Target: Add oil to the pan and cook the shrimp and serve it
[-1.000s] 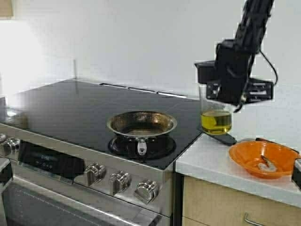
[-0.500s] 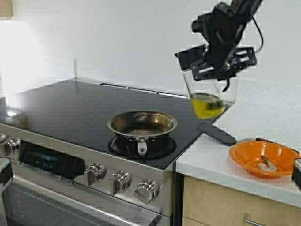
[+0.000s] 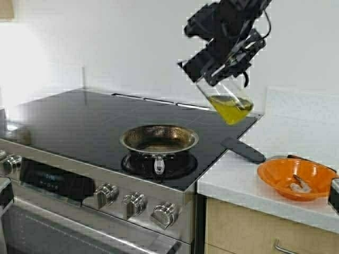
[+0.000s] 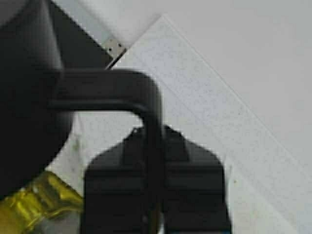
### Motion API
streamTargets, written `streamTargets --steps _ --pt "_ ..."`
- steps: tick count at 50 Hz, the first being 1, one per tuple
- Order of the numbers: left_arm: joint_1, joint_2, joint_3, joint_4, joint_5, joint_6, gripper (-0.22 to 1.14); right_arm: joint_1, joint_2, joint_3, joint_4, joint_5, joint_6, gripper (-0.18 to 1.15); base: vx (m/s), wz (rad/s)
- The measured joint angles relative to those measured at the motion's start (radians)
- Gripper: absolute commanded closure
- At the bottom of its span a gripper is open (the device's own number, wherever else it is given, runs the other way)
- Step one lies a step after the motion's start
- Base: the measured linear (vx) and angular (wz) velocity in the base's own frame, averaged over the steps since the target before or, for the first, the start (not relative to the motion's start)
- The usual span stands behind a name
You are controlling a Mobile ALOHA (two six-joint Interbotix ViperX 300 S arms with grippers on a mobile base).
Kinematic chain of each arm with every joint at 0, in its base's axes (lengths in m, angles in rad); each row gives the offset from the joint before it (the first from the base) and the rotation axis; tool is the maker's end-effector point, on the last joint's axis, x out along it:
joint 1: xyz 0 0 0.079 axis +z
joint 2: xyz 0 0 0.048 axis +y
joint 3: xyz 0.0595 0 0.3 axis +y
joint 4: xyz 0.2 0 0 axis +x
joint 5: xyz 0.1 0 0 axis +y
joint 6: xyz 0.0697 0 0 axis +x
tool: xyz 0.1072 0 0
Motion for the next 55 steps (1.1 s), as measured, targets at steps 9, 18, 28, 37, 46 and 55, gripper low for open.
streamTargets --steps 9,18,28,37,46,55 --pt "-0.002 -0.005 0.002 0.000 0.000 -0.014 0.89 0.009 0.067 -0.055 0.017 -0.002 -0.110 0.91 0.00 0.00" --pt "-0.002 -0.009 0.002 0.000 0.000 -0.014 0.89 0.018 0.124 -0.117 0.044 -0.002 -0.219 0.91 0.00 0.00" --pt "0.000 -0.015 0.002 0.000 0.002 -0.014 0.89 0.035 0.176 -0.175 0.049 -0.017 -0.348 0.91 0.00 0.00" --pt "0.000 -0.018 0.002 0.000 0.002 -0.014 0.89 0.052 0.219 -0.225 0.049 -0.026 -0.468 0.92 0.00 0.00" --pt "0.000 -0.023 0.002 0.000 0.002 -0.015 0.89 0.057 0.239 -0.259 0.051 -0.037 -0.572 0.92 0.00 0.00" --pt "0.000 -0.026 0.002 0.000 0.002 -0.015 0.89 0.052 0.249 -0.272 0.051 -0.049 -0.653 0.92 0.00 0.00"
